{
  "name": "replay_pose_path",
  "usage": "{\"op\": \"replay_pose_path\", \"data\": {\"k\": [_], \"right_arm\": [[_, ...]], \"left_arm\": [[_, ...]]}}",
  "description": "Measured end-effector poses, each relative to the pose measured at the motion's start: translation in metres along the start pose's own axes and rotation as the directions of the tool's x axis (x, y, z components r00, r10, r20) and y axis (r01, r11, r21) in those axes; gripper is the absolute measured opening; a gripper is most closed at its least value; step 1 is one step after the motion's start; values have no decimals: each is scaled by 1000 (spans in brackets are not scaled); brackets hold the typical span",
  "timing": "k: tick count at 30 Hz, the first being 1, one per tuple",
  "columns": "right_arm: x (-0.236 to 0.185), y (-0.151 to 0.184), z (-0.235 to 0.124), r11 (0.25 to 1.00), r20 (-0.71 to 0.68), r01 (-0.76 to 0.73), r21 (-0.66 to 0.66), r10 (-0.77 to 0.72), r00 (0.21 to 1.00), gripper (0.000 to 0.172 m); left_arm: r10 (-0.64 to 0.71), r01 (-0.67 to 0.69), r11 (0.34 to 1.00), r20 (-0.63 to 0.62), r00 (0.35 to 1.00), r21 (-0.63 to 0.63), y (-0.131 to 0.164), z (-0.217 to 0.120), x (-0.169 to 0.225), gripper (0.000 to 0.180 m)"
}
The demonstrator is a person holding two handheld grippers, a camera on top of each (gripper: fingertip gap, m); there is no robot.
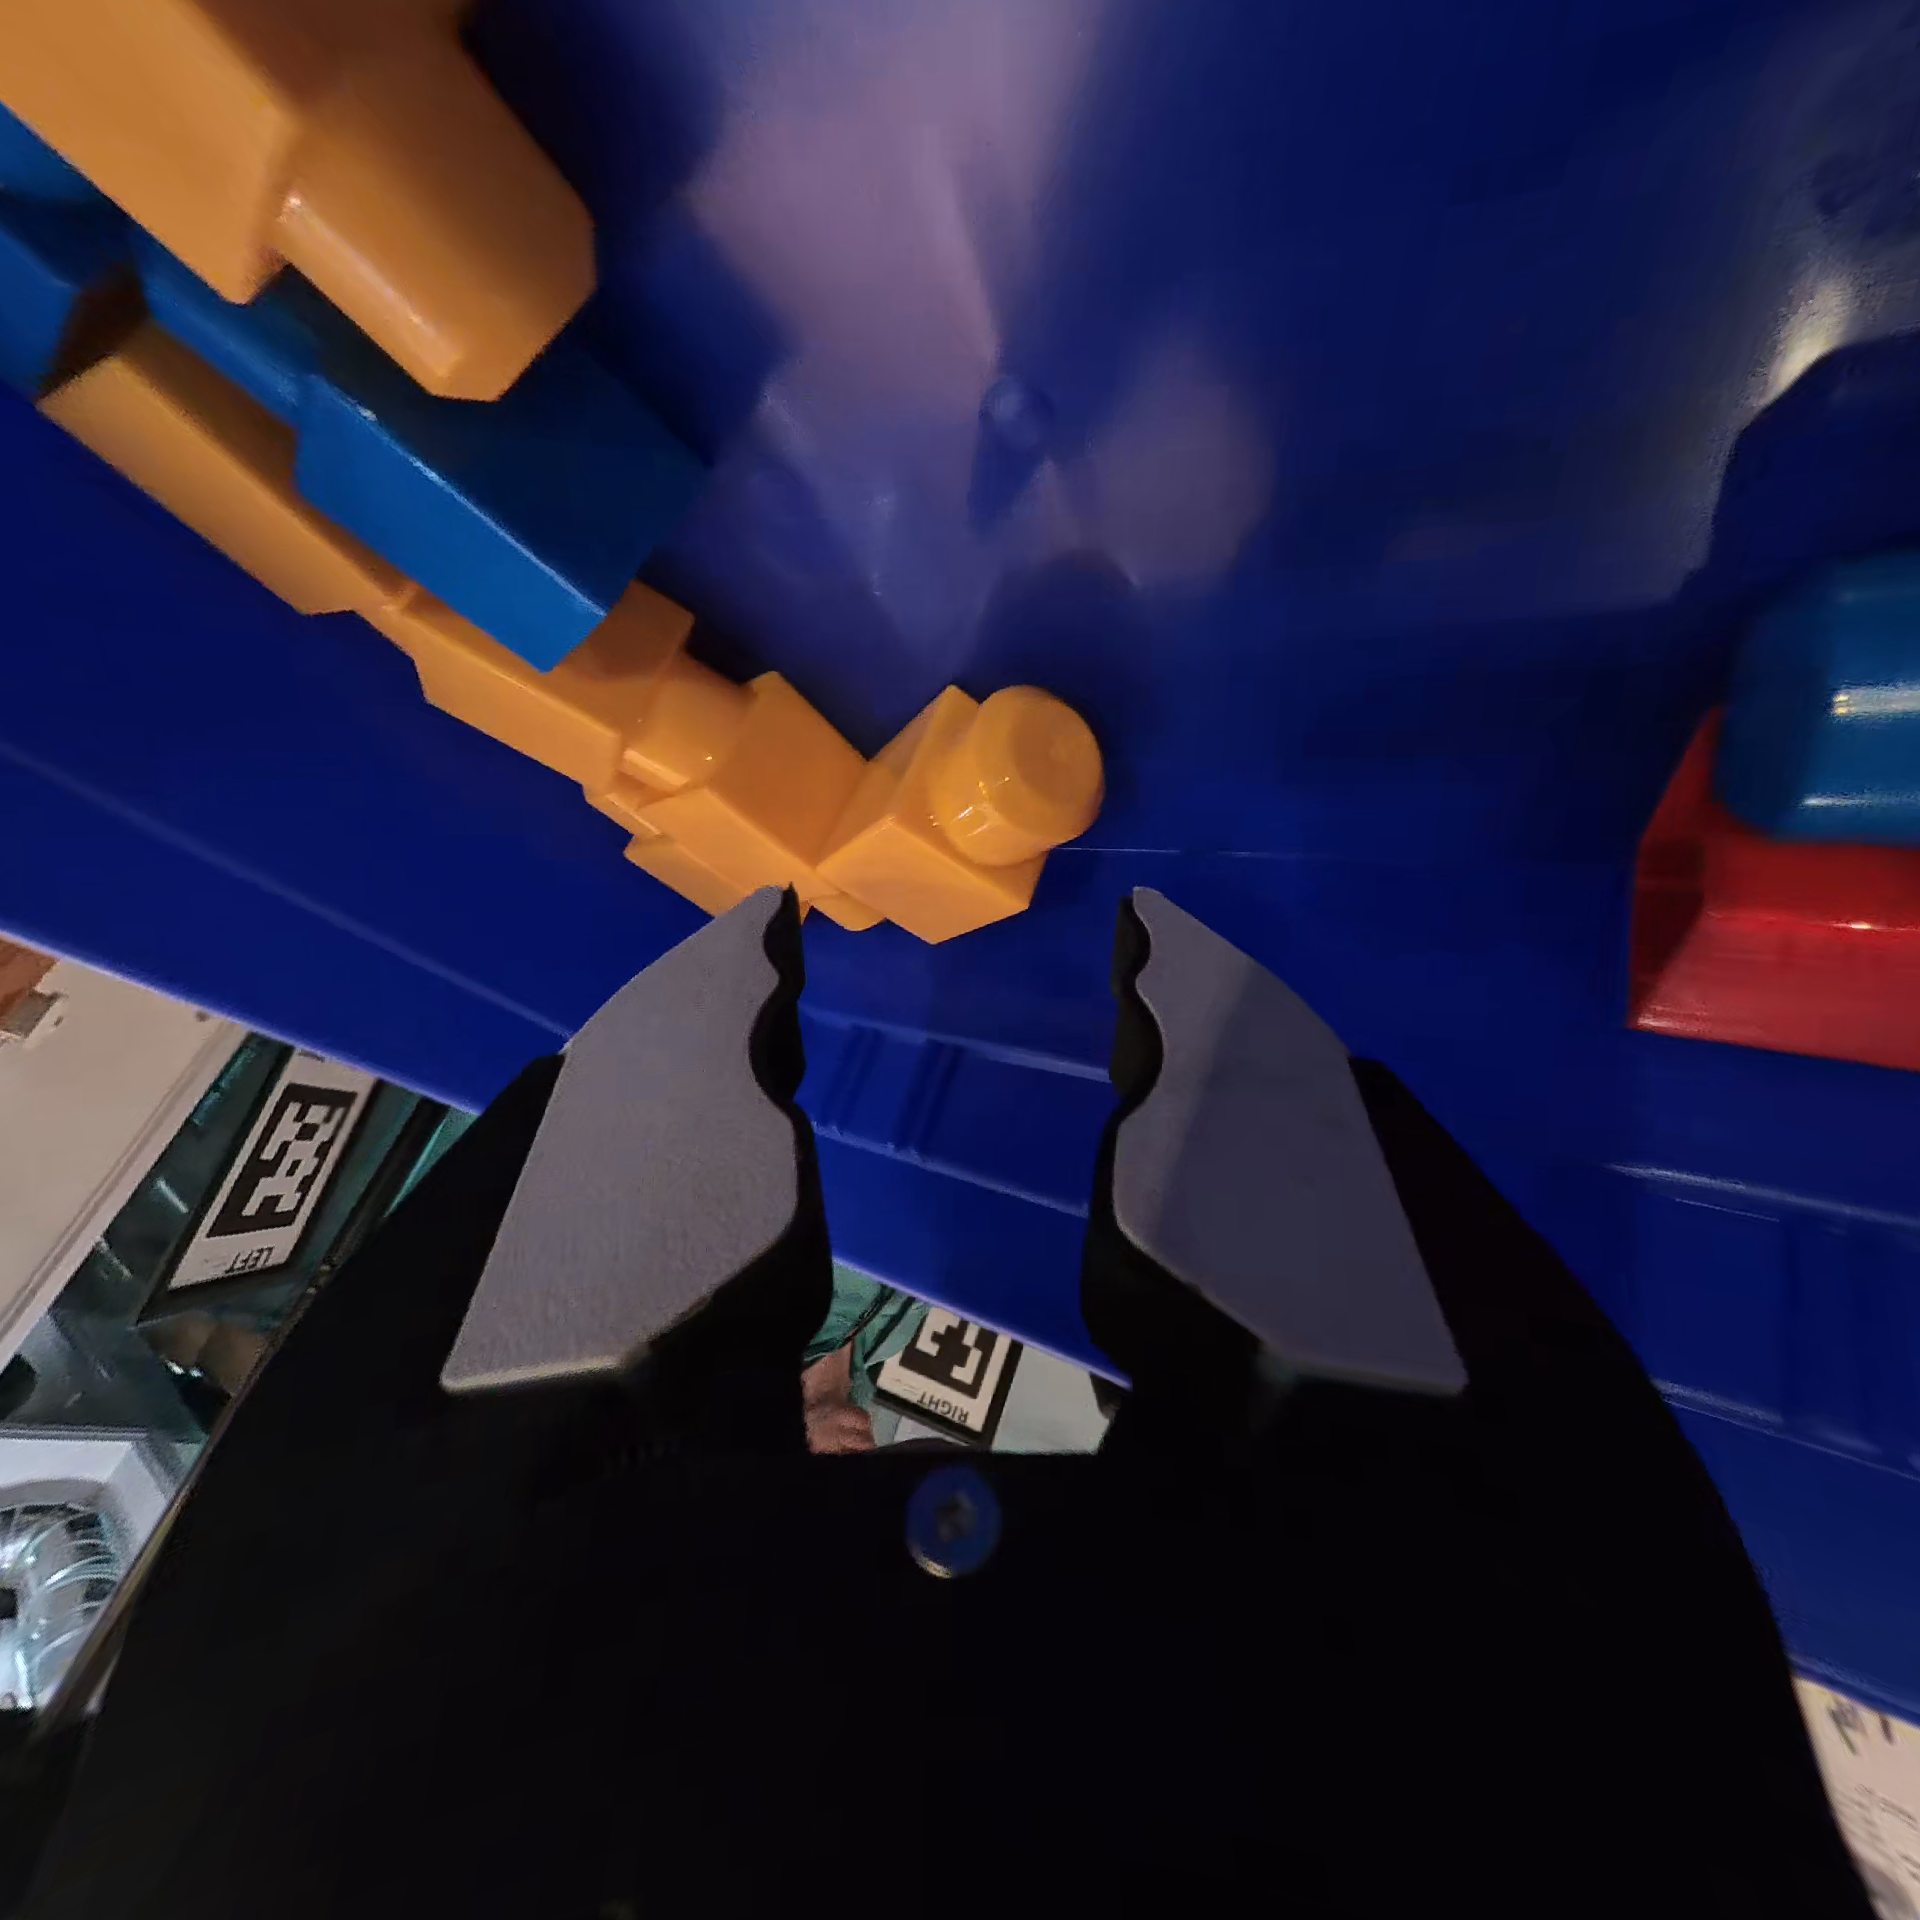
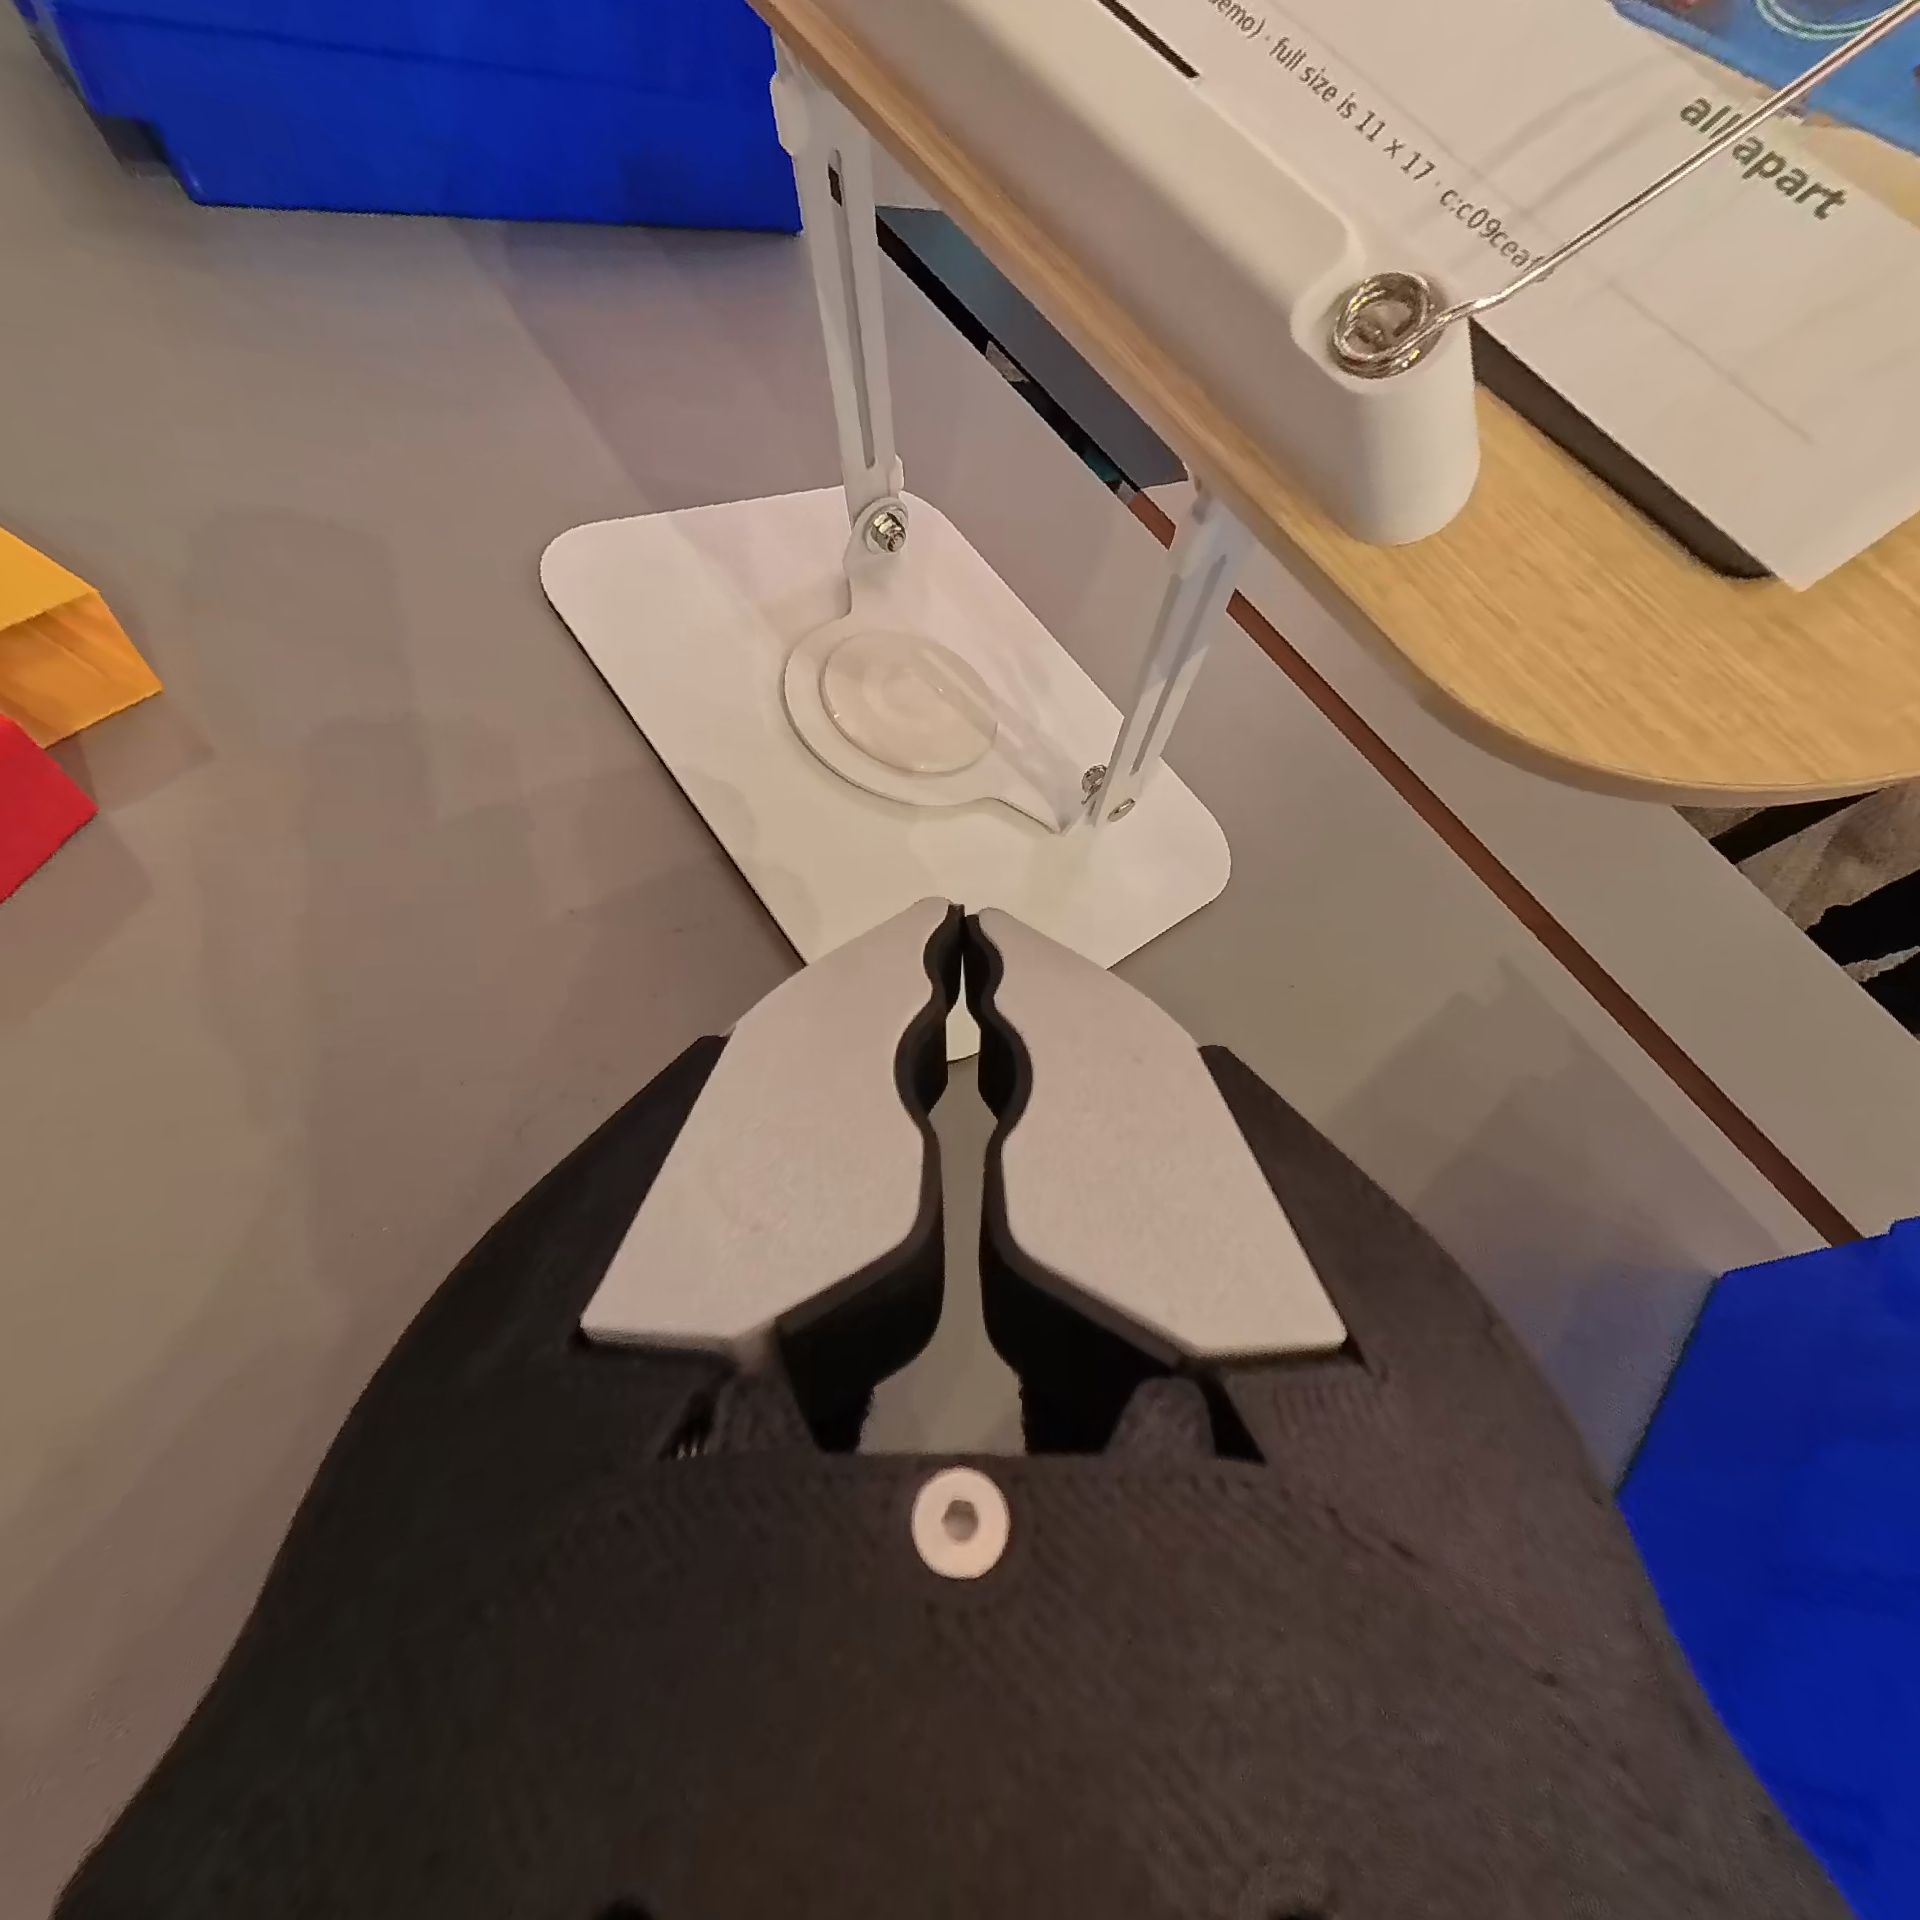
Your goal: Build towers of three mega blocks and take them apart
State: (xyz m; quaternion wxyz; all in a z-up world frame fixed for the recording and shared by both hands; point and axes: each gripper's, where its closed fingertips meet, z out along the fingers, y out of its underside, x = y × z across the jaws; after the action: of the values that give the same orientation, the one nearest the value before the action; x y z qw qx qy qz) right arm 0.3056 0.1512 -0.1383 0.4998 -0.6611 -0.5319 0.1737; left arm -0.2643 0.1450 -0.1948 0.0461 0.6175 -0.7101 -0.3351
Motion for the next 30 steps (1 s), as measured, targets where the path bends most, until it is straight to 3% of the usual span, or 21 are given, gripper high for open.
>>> {"op": "replay_pose_path", "data": {"k": [8,12,19,23,27,30], "right_arm": [[2,2,0,1000,0,-10,-2,10,1000,0],[2,3,1,1000,0,-13,-6,13,1000,0],[3,2,0,1000,-1,-15,1,15,1000,0],[3,1,-1,1000,1,-16,4,16,1000,0],[1,1,0,1000,8,-16,6,16,1000,0],[0,-1,-1,1000,9,-13,11,13,1000,0]], "left_arm": [[118,-118,992,8,993,-40,-3,17,-3,56],[166,-167,984,-18,986,-56,-8,23,1,38],[69,-72,995,-42,997,-73,-1,14,-1,36],[-118,118,993,35,992,-5,4,-26,-17,36],[-296,286,954,134,946,90,9,-99,-24,36],[-389,357,912,146,910,203,-11,-157,-11,36]]}}
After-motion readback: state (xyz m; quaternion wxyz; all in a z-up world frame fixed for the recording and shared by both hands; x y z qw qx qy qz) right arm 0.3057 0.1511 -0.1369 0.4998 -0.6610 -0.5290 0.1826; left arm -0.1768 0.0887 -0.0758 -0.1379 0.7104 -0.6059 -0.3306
